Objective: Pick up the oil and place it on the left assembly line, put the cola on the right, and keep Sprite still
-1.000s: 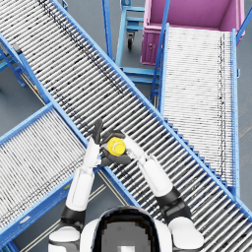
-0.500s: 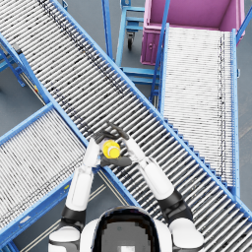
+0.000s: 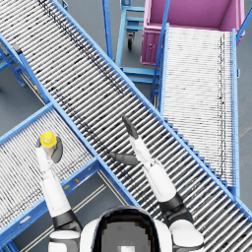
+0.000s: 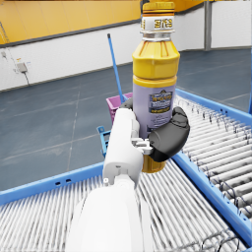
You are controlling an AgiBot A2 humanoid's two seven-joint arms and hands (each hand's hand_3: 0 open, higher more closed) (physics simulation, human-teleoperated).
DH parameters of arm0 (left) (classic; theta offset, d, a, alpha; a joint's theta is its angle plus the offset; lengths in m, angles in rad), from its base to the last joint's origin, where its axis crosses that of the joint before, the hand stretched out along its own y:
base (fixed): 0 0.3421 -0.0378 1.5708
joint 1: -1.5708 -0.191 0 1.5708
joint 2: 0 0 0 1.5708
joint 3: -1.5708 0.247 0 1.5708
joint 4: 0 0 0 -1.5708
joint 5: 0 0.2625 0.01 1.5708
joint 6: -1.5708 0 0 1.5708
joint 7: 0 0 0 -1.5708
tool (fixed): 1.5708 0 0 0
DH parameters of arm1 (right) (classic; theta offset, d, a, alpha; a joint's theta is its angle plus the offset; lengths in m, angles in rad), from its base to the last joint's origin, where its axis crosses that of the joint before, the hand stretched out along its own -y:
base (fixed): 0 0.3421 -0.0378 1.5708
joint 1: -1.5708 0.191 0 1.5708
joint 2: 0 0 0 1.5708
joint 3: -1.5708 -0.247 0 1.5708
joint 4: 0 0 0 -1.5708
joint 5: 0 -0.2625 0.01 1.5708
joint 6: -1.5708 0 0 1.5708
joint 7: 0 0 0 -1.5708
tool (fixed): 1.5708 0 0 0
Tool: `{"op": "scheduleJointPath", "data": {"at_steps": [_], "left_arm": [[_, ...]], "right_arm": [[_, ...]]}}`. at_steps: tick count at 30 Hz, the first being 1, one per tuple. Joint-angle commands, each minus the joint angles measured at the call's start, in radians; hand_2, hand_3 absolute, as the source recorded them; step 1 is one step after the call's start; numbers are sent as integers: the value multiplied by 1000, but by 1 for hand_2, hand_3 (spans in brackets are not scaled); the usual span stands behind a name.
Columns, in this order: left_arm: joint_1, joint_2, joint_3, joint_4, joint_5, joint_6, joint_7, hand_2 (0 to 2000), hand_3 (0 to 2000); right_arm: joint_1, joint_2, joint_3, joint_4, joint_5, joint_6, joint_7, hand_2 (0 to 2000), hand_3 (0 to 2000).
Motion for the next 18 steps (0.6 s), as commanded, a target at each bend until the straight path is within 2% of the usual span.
{"op": "scheduleJointPath", "data": {"at_steps": [1, 2, 3, 7, 10, 12, 14, 15, 16, 17, 18], "left_arm": [[16, -17, -147, 108, 0, 0, 0, 2000, 2000], [21, -25, -173, 137, 0, 0, 1, 639, 1673], [28, -35, -203, 153, 0, 18, 0, 0, 1347], [46, -66, -294, 113, 0, 52, 0, 0, 40], [97, -145, -371, 100, 0, 63, -1, 0, 0], [126, -223, -416, 112, -1, 67, -1, 0, 0], [133, -246, -421, 97, -1, 68, -1, 0, 0], [143, -233, -398, 85, -1, 69, -1, 0, 0], [140, -230, -370, 52, -1, 69, -1, 0, 0], [137, -233, -311, 5, -1, 69, -1, 0, 0], [133, -229, -256, -38, -1, 69, -1, 0, 0]], "right_arm": [[17, -16, 7, -6, 0, 0, 0, 0, 0], [16, -17, 10, -3, 0, 0, 0, 0, 0], [15, -19, 8, -3, 0, 0, 0, 0, 0], [0, -19, -4, 5, 0, 0, 0, 0, 0], [-8, -21, -18, 16, 0, 0, 0, 0, 0], [-11, -23, -24, 23, 0, 0, 0, 0, 0], [-8, -30, -55, 21, 0, 0, 0, 0, 0], [-3, -35, -72, 18, 0, 0, 0, 0, 0], [188, 284, 215, 16, 0, 0, 0, 0, 0], [36, 41, -75, 22, -1, -1, 0, 0, 0], [43, 46, -109, 26, 0, 0, 0, 0, 0]]}}
